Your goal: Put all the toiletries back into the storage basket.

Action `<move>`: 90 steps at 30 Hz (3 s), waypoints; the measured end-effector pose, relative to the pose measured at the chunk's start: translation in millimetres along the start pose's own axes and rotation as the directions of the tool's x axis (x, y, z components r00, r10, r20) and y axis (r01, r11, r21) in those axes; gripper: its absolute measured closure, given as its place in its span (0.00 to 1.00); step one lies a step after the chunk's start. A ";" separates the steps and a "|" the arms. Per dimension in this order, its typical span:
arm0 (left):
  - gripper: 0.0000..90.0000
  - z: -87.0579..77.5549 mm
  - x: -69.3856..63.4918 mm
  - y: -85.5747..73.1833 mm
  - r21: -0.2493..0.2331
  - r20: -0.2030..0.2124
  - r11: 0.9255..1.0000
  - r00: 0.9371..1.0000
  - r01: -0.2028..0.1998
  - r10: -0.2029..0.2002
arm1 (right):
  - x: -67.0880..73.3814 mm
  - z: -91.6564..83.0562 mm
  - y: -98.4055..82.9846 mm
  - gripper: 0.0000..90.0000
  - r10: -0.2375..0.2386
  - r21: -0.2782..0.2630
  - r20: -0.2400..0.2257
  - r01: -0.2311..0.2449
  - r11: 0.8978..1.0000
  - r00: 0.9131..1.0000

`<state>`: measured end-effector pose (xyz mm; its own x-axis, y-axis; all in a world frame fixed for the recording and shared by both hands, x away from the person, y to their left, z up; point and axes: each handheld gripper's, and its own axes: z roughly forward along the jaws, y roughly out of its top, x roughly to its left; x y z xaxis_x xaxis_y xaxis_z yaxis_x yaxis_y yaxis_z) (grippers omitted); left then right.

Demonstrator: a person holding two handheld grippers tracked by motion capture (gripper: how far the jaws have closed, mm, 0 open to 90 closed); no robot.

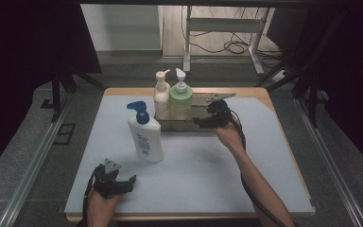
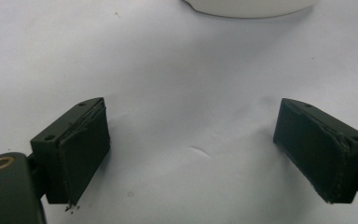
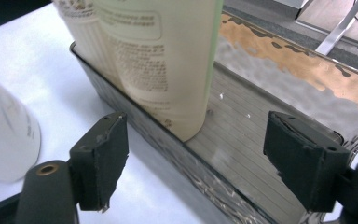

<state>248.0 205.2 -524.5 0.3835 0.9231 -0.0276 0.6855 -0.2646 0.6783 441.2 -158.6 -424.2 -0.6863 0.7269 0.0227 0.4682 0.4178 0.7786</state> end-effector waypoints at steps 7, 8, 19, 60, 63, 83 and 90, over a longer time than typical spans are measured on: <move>0.11 0.0 0.2 -0.1 -0.001 0.001 1.000 1.000 0.002 -0.002 | 6.1 -8.9 -5.1 0.15 -0.042 -0.003 -0.005 0.042 0.999 0.999; 0.11 0.1 0.2 -0.2 -0.001 0.002 1.000 1.000 0.002 -0.002 | 6.9 -10.6 -5.8 0.15 -0.046 -0.005 -0.008 0.046 0.999 0.999; 0.11 -0.2 0.6 -0.3 0.001 0.001 1.000 1.000 -0.002 0.002 | 15.7 -31.0 -15.6 0.04 -0.092 -0.004 -0.014 0.092 0.996 0.996; 0.11 0.2 0.0 0.5 0.001 0.003 1.000 1.000 0.007 -0.007 | 18.8 -110.5 -107.7 0.00 -0.080 -0.030 0.051 0.081 0.996 0.996; 0.12 -0.1 0.3 0.7 0.003 0.003 1.000 1.000 0.005 -0.005 | 18.4 -111.7 -118.0 0.00 -0.062 -0.034 0.054 0.063 0.997 0.997; 0.31 -4.6 -1.2 7.0 -0.015 -0.018 0.999 0.999 -0.032 0.032 | 14.8 -93.3 -175.2 0.00 -0.022 0.059 0.059 0.018 0.998 0.998; 0.41 -8.8 1.8 10.1 -0.040 -0.018 0.999 0.999 -0.037 0.036 | 12.7 -86.3 -186.0 0.00 -0.008 0.083 0.061 0.003 0.997 0.998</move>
<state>250.2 206.6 -511.3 0.3971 0.9177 0.0100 0.6459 -0.2872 0.7073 297.4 -274.1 -514.5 -0.6545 0.7557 -0.0220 0.5106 0.4633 0.7243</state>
